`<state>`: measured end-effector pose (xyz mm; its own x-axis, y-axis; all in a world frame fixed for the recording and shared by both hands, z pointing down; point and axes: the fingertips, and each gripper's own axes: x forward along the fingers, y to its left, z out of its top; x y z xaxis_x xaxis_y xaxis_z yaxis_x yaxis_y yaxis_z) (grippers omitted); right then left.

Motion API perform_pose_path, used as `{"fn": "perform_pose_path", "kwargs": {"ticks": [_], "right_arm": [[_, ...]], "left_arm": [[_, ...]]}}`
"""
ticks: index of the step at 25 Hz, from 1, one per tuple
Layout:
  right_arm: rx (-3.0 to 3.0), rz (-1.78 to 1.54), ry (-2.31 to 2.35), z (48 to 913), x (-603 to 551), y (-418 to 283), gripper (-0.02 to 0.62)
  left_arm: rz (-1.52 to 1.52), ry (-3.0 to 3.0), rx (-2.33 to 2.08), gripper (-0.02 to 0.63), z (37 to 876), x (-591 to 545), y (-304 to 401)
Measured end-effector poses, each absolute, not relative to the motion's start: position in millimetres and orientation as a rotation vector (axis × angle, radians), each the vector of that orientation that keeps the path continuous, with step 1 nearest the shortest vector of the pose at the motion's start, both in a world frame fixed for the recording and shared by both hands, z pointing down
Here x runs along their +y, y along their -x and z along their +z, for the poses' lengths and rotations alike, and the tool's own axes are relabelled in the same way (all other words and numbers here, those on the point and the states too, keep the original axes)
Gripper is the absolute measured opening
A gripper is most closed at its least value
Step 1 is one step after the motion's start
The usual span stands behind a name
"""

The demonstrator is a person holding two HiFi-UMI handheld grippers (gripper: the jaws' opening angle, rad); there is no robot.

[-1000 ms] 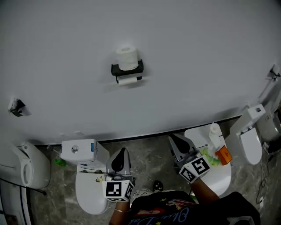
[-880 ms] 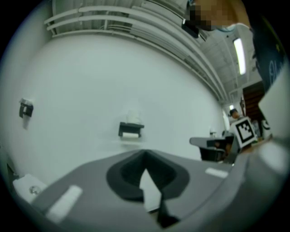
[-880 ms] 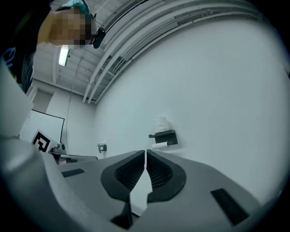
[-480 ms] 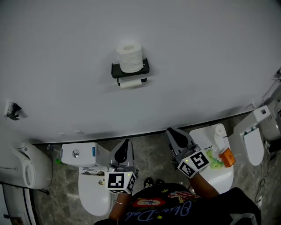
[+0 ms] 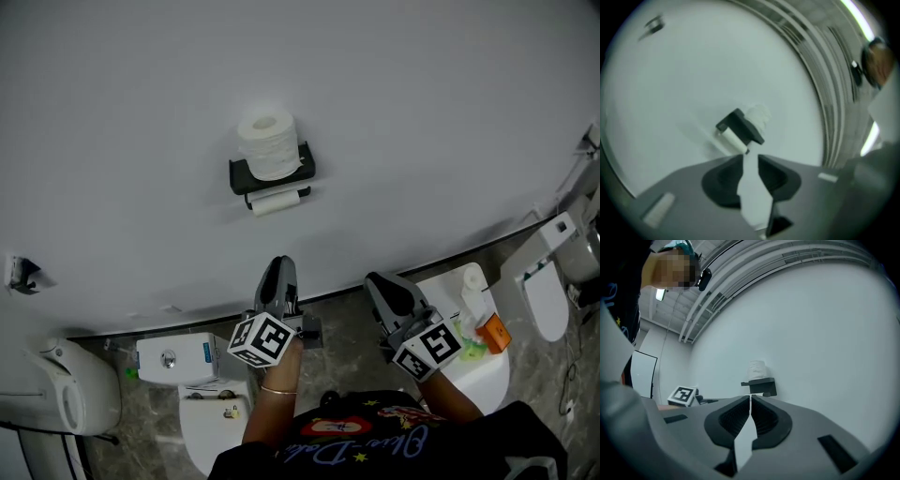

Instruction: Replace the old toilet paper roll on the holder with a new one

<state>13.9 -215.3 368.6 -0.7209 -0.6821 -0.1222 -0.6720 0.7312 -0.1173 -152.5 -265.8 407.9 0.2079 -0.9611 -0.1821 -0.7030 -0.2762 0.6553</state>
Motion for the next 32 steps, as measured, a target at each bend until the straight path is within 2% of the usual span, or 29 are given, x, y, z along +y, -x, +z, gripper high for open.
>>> {"fn": "perform_pose_path", "kwargs": {"ticks": [1,4,7,11,22,23,24,32], "right_arm": [[2.772,-0.092,1.106,367.9,-217.2,-15.7,0.015],[2.757,-0.084,1.159,368.3,-221.4,-23.2,0.015],[2.747,-0.085,1.203,368.7,-226.4,-29.2,0.014],[2.714,-0.053,1.277,365.2,-230.3,-40.5,0.015],[2.65,0.014,1.482,366.8,-239.9,-63.9,0.015],[2.649,0.021,1.485,365.8,-239.8,-64.1,0.015],[2.647,0.027,1.488,365.3,-239.8,-64.6,0.014],[2.643,0.018,1.514,371.1,-238.6,-70.1,0.015]], "left_arm": [[-0.918,-1.959,-1.455,0.102,409.7,-278.9,155.7],[-1.141,-1.749,-1.29,0.195,413.5,-311.0,163.2],[-1.289,-1.67,-1.251,0.246,407.6,-335.2,174.8],[-1.399,-1.571,-1.252,0.268,408.5,-358.0,193.1],[-1.458,-1.509,-1.12,0.267,403.1,-399.5,199.8],[-1.459,-1.506,-1.117,0.25,404.2,-400.5,200.2],[-1.461,-1.512,-1.118,0.183,404.1,-401.0,200.4],[-1.433,-1.58,-1.108,0.167,401.9,-405.0,184.0]]}}
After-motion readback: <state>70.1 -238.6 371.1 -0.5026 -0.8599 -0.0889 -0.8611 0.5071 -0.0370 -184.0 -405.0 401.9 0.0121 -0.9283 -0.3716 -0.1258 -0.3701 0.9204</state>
